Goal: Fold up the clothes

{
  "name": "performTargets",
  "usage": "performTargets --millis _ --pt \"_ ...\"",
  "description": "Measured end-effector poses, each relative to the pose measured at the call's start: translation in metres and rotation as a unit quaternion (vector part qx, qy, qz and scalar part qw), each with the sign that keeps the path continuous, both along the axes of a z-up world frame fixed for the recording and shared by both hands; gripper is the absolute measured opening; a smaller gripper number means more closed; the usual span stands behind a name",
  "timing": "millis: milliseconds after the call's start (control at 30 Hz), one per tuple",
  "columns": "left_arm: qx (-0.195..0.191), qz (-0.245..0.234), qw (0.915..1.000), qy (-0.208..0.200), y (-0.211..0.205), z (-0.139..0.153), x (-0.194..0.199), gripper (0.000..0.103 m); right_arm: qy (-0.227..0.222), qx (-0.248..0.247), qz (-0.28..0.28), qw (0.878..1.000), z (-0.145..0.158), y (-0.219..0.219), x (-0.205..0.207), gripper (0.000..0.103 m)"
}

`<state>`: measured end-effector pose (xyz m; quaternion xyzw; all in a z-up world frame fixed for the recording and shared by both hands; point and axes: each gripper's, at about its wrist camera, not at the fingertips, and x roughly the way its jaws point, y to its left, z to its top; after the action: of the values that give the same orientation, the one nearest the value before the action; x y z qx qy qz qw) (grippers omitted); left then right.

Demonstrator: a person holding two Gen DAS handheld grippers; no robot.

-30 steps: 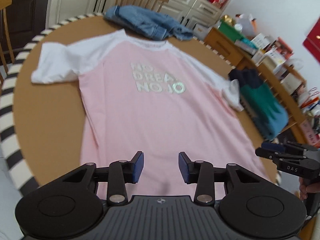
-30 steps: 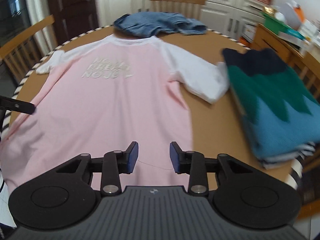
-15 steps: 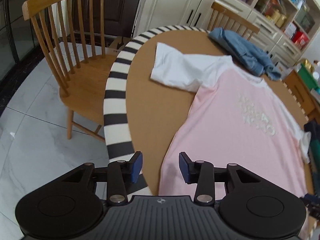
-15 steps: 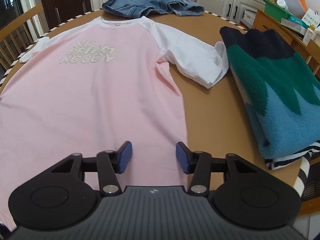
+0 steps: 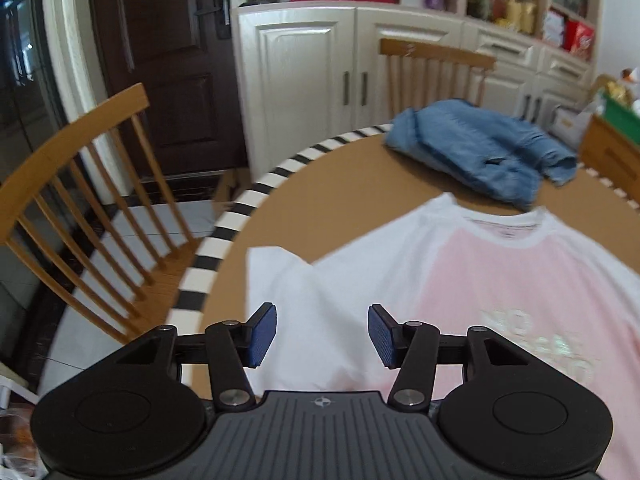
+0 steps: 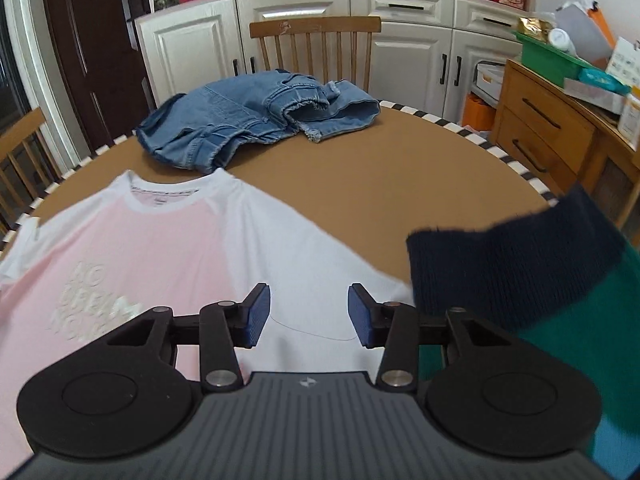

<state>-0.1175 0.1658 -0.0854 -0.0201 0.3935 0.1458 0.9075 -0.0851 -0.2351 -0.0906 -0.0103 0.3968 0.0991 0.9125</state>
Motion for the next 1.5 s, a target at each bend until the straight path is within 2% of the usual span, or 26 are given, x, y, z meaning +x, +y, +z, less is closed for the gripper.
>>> performTargets --millis 67,200,300,333,367,400,500,533,567,667,800,900,933,967,1033,1067,1100,1133,1200,1267,1300,1333,1400,1500 --pt "0.008 0.009 0.9999 0.004 0.012 -0.002 0.017 0.054 0.014 -0.015 0.006 1.000 -0.012 0.002 0.026 0.045" --pt "0.057 -0.010 0.9978 0.033 0.027 -0.016 0.055 0.054 0.040 -0.063 0.019 0.997 -0.036 0.009 0.062 0.042" --pt "0.057 -0.038 0.9958 0.060 0.036 -0.032 0.079 0.054 0.067 -0.051 0.029 0.996 -0.043 0.010 0.073 0.040" --pt "0.046 -0.045 0.9959 0.063 0.037 -0.037 0.082 0.054 0.075 -0.043 0.031 0.996 -0.043 0.010 0.076 0.035" --pt "0.033 -0.051 0.9962 0.062 0.038 -0.040 0.082 0.053 0.081 -0.035 0.034 0.995 -0.043 0.010 0.077 0.022" --pt "0.021 -0.056 0.9963 0.061 0.038 -0.044 0.083 0.051 0.087 -0.032 0.037 0.995 -0.043 0.011 0.079 0.001" --pt "-0.018 -0.074 0.9955 0.058 0.039 -0.055 0.084 0.028 0.097 -0.038 0.046 0.994 -0.040 0.017 0.084 0.000" --pt "-0.012 -0.075 0.9956 0.055 0.036 -0.057 0.084 0.012 0.094 -0.045 0.049 0.993 -0.040 0.018 0.087 0.000" --pt "0.007 -0.076 0.9958 0.051 0.032 -0.059 0.085 0.007 0.090 -0.052 0.049 0.993 -0.040 0.020 0.089 0.000" --pt "0.058 -0.061 0.9958 0.035 0.030 -0.064 0.092 0.006 0.076 -0.069 0.020 0.995 -0.040 0.018 0.107 0.000" --pt "0.068 0.002 0.9976 0.013 0.048 -0.067 0.108 0.006 0.061 -0.077 -0.009 0.995 -0.038 0.016 0.135 0.000" --pt "0.072 0.010 0.9973 0.011 0.054 -0.066 0.111 0.008 0.057 -0.112 0.009 0.992 -0.041 0.023 0.142 0.000" --pt "0.076 0.010 0.9970 0.012 0.055 -0.066 0.109 0.014 0.053 -0.123 0.017 0.991 -0.043 0.025 0.141 0.000" --pt "0.078 0.015 0.9968 0.012 0.059 -0.065 0.106 0.029 0.046 -0.135 0.022 0.990 -0.042 0.026 0.140 0.002" --pt "0.069 0.023 0.9973 0.002 0.068 -0.059 0.102 0.050 0.036 -0.161 0.024 0.986 -0.037 0.027 0.137 0.015" --pt "0.056 0.019 0.9981 -0.013 0.072 -0.052 0.101 0.050 0.030 -0.174 0.025 0.984 -0.035 0.027 0.136 0.031" --pt "0.043 0.016 0.9986 -0.028 0.076 -0.046 0.100 0.049 0.025 -0.187 0.026 0.982 -0.032 0.027 0.135 0.035" --pt "0.030 0.012 0.9986 -0.043 0.079 -0.040 0.100 0.048 0.016 -0.177 0.030 0.984 -0.027 0.030 0.135 0.034" --pt "0.004 0.005 0.9974 -0.072 0.087 -0.027 0.098 0.048 -0.007 -0.125 0.043 0.991 -0.013 0.036 0.135 0.033" --pt "-0.030 -0.048 0.9945 -0.088 0.073 -0.020 0.109 0.050 -0.017 -0.065 0.059 0.996 -0.003 0.047 0.139 0.033" --pt "-0.038 -0.080 0.9924 -0.085 0.061 -0.020 0.118 0.052 -0.006 -0.026 0.070 0.997 -0.003 0.057 0.144 0.031" --pt "-0.045 -0.110 0.9901 -0.075 0.046 -0.024 0.129 0.052 -0.002 -0.009 0.083 0.997 -0.006 0.069 0.148 0.031" --pt "-0.048 -0.162 0.9845 -0.049 0.016 -0.037 0.150 0.052 -0.001 -0.002 0.113 0.994 -0.017 0.096 0.155 0.031" --pt "-0.016 -0.203 0.9787 -0.024 -0.020 -0.055 0.170 0.052 0.015 -0.003 0.139 0.990 -0.032 0.123 0.165 0.031"
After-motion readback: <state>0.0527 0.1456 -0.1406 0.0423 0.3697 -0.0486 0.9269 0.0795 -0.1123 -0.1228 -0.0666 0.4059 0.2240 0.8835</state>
